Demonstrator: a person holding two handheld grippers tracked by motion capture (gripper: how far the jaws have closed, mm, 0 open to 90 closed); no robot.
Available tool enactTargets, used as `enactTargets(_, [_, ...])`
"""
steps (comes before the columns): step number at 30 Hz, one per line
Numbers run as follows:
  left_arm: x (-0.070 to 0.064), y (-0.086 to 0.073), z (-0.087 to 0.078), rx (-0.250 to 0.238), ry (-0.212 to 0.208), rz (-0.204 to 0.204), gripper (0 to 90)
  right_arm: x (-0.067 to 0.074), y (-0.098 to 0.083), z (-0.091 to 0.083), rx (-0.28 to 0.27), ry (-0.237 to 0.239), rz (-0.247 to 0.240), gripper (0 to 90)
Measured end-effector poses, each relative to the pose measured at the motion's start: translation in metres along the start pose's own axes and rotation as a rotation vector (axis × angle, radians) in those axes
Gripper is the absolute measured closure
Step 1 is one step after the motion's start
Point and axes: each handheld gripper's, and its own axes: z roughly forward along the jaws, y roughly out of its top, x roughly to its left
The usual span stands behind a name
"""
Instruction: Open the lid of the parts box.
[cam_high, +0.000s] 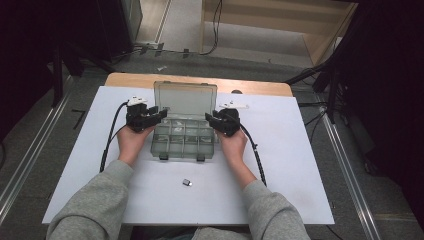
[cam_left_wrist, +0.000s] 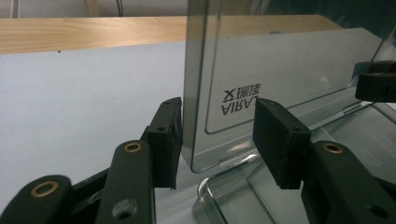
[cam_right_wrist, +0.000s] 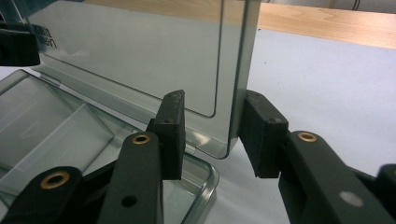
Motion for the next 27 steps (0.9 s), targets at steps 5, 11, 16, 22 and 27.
enactTargets(5, [0.001, -0.002, 0.003, -0.001, 0.003, -0.007, 51.7, 0.0, -0.002, 0.004, -0.001, -0.011, -0.001, 59.7])
enactTargets(11, [0.001, -0.004, 0.008, 0.002, 0.015, -0.001, 50.1, -0.002, -0.003, 0.006, 0.003, -0.013, 0.013, 59.7])
enactTargets(16, [0.001, -0.005, 0.011, 0.007, 0.015, -0.007, 48.7, -0.002, -0.003, 0.007, 0.005, -0.013, 0.02, 58.2])
enactTargets(22, [0.003, -0.007, 0.013, 0.02, 0.007, -0.029, 47.1, -0.004, -0.003, 0.009, 0.01, -0.008, 0.039, 55.7])
enactTargets(27, [0.006, -0.008, 0.014, 0.026, -0.011, -0.069, 46.3, -0.005, -0.002, 0.009, 0.019, -0.008, 0.048, 54.0])
